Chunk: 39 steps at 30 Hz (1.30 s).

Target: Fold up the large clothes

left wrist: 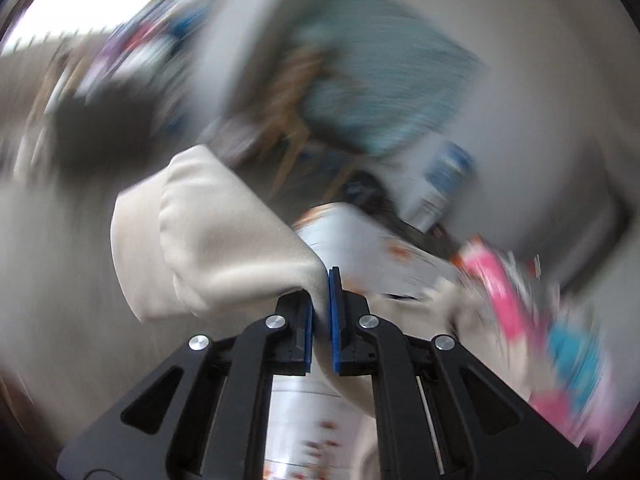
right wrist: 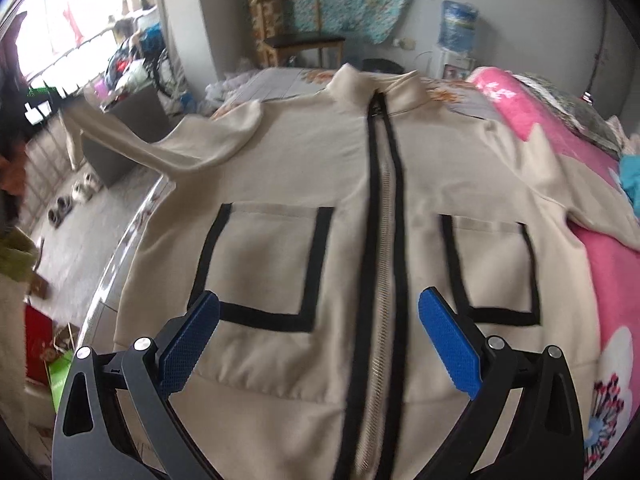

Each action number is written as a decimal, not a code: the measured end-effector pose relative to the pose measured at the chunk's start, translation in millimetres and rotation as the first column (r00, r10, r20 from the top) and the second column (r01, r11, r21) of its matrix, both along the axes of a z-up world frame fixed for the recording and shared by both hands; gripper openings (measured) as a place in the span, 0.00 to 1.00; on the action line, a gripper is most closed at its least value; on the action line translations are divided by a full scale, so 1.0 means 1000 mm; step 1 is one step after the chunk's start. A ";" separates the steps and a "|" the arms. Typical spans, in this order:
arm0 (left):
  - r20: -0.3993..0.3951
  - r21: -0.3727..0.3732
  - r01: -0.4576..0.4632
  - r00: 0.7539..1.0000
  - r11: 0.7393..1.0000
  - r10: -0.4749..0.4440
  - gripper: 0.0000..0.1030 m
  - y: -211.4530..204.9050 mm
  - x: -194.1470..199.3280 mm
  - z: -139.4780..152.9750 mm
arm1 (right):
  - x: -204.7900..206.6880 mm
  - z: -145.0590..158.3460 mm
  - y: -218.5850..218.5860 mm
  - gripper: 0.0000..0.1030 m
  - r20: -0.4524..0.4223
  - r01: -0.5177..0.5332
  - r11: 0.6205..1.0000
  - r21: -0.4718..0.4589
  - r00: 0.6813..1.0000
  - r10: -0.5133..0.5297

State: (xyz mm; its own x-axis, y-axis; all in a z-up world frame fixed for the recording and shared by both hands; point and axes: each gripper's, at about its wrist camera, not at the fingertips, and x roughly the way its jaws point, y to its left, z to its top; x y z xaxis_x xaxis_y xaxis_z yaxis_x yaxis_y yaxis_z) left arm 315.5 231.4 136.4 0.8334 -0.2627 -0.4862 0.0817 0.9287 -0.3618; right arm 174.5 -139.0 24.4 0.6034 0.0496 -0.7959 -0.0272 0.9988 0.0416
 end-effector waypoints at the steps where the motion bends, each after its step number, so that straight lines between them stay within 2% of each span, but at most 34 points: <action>1: 0.035 0.072 0.068 0.997 0.995 -0.071 0.07 -0.032 -0.010 0.017 | -0.006 0.004 -0.005 0.94 0.013 0.013 1.000 -0.001 1.000 -0.013; 2: 0.049 0.117 0.113 0.992 0.987 -0.119 0.08 -0.054 -0.017 0.025 | -0.012 0.008 -0.009 0.94 0.025 0.026 1.000 -0.004 0.999 -0.026; 3: 0.057 0.176 0.186 0.978 0.967 -0.199 0.09 -0.090 -0.029 0.032 | -0.022 0.014 -0.015 0.94 0.042 0.046 0.999 -0.010 0.998 -0.045; 4: 0.049 0.205 0.241 0.965 0.949 -0.256 0.14 -0.115 -0.036 0.031 | -0.028 0.018 -0.019 0.94 0.051 0.058 0.998 -0.013 0.997 -0.057; 5: 0.036 0.219 0.280 0.955 0.935 -0.295 0.31 -0.130 -0.042 0.028 | -0.037 0.022 -0.025 0.94 0.062 0.074 0.997 -0.016 0.995 -0.072; 6: 0.005 0.240 0.326 0.942 0.914 -0.337 0.44 -0.152 -0.049 0.015 | -0.044 0.025 -0.029 0.94 0.070 0.087 0.996 -0.019 0.994 -0.086; 7: -0.015 0.251 0.335 0.940 0.908 -0.342 0.64 -0.163 -0.057 0.002 | -0.049 0.027 -0.032 0.94 0.076 0.096 0.995 -0.021 0.993 -0.094; 10: -0.111 0.216 0.373 0.928 0.903 -0.357 0.68 -0.179 -0.080 -0.050 | -0.071 0.036 -0.042 0.94 0.102 0.123 0.992 -0.031 0.988 -0.120; 12: -0.162 0.166 0.362 0.928 0.917 -0.337 0.72 -0.176 -0.090 -0.078 | -0.082 0.038 -0.050 0.94 0.103 0.133 0.991 -0.027 0.986 -0.130; 15: -0.237 0.100 0.294 0.935 0.951 -0.264 0.73 -0.150 -0.096 -0.113 | -0.092 0.038 -0.056 0.94 0.092 0.137 0.990 -0.025 0.987 -0.134; 18: -0.296 0.083 0.245 0.932 0.966 -0.211 0.74 -0.128 -0.102 -0.133 | -0.095 0.034 -0.061 0.94 0.069 0.117 0.993 -0.006 0.991 -0.116; 21: -0.313 0.095 0.213 0.934 0.972 -0.174 0.74 -0.120 -0.100 -0.142 | -0.096 0.031 -0.065 0.94 0.065 0.096 0.995 0.028 0.993 -0.098; 24: -0.292 0.138 0.185 0.946 0.973 -0.139 0.74 -0.119 -0.100 -0.139 | -0.091 0.032 -0.077 0.94 0.050 0.069 0.991 0.115 0.996 -0.075; 28: -0.275 0.196 0.165 0.955 0.967 -0.107 0.74 -0.125 -0.091 -0.137 | -0.056 0.035 -0.100 0.94 -0.001 0.069 0.967 0.246 0.998 -0.070; 30: -0.277 0.224 0.153 0.957 0.963 -0.087 0.74 -0.124 -0.085 -0.138 | -0.029 0.034 -0.113 0.94 -0.028 0.071 0.935 0.348 0.997 -0.065; 33: -0.277 0.278 0.142 0.959 0.950 -0.062 0.72 -0.129 -0.070 -0.144 | 0.017 0.026 -0.127 0.94 -0.092 0.091 0.863 0.497 0.994 -0.052; 35: -0.287 0.311 0.142 0.957 0.940 -0.050 0.61 -0.134 -0.061 -0.148 | 0.045 0.015 -0.134 0.94 -0.144 0.129 0.814 0.566 0.988 -0.057; 36: -0.294 0.326 0.146 0.955 0.934 -0.046 0.58 -0.136 -0.057 -0.151 | 0.064 0.005 -0.137 0.94 -0.185 0.161 0.778 0.608 0.981 -0.059; 38: -0.306 0.340 0.147 0.951 0.929 -0.038 0.46 -0.137 -0.052 -0.156 | 0.089 -0.011 -0.139 0.89 -0.238 0.209 0.752 0.625 0.969 -0.071; 39: -0.310 0.340 0.152 0.950 0.928 -0.042 0.43 -0.138 -0.050 -0.158 | 0.101 -0.018 -0.139 0.88 -0.262 0.229 0.742 0.630 0.962 -0.075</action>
State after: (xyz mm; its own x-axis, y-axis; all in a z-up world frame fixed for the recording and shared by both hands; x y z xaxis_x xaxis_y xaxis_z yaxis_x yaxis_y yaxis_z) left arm 265.1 93.6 -22.0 0.6189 -0.0991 -0.7792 0.1196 0.9923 -0.0312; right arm 275.3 -277.6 6.1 0.4747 0.5220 -0.7087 0.2085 0.7155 0.6667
